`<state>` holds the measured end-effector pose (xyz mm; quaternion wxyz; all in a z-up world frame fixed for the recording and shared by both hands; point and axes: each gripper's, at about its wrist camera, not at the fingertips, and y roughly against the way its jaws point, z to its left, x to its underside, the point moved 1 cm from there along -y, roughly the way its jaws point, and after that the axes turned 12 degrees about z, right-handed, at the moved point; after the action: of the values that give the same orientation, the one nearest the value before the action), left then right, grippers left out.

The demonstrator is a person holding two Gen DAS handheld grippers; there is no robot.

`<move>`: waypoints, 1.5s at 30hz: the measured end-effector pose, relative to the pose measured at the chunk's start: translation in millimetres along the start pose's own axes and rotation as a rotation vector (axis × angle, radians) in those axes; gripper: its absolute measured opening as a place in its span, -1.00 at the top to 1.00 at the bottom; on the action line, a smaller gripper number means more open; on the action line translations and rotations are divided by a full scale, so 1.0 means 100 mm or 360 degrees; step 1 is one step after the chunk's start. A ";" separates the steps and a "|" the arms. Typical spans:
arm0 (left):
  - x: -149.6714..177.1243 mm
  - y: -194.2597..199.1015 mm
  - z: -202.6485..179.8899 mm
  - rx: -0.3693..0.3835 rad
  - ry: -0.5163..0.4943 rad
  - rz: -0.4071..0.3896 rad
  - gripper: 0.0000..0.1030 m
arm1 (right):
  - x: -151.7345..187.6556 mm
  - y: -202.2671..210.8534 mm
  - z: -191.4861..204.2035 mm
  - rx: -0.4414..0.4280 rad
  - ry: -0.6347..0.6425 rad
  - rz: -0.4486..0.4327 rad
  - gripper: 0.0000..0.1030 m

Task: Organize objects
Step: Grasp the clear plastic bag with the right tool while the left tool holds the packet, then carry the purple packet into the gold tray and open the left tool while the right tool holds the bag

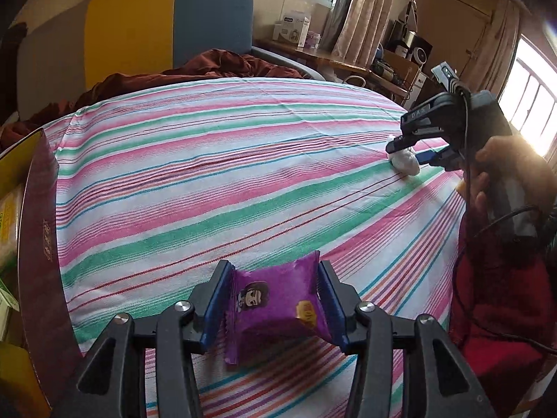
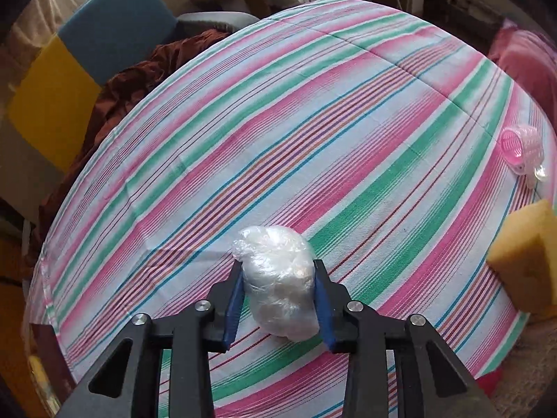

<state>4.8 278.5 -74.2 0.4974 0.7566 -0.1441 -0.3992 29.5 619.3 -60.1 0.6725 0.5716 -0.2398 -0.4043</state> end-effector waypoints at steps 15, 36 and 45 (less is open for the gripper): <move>0.08 -0.08 -0.07 -0.0071 -0.0070 -0.0078 -0.02 | 0.35 -0.23 0.78 -0.0170 0.0632 0.0254 0.25; 0.14 -0.05 -0.10 -0.0095 -0.0071 -0.0123 -0.03 | 0.57 -0.17 1.14 0.0100 0.0820 0.0194 0.27; 0.18 -0.04 -0.11 -0.0129 -0.0083 -0.0132 -0.01 | 0.62 -0.14 1.22 0.0096 0.0821 0.0204 0.25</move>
<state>23.8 276.4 -83.8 0.5066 0.7305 -0.1092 -0.4447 -35.3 497.8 -53.9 0.7182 0.6593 -0.1081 -0.1945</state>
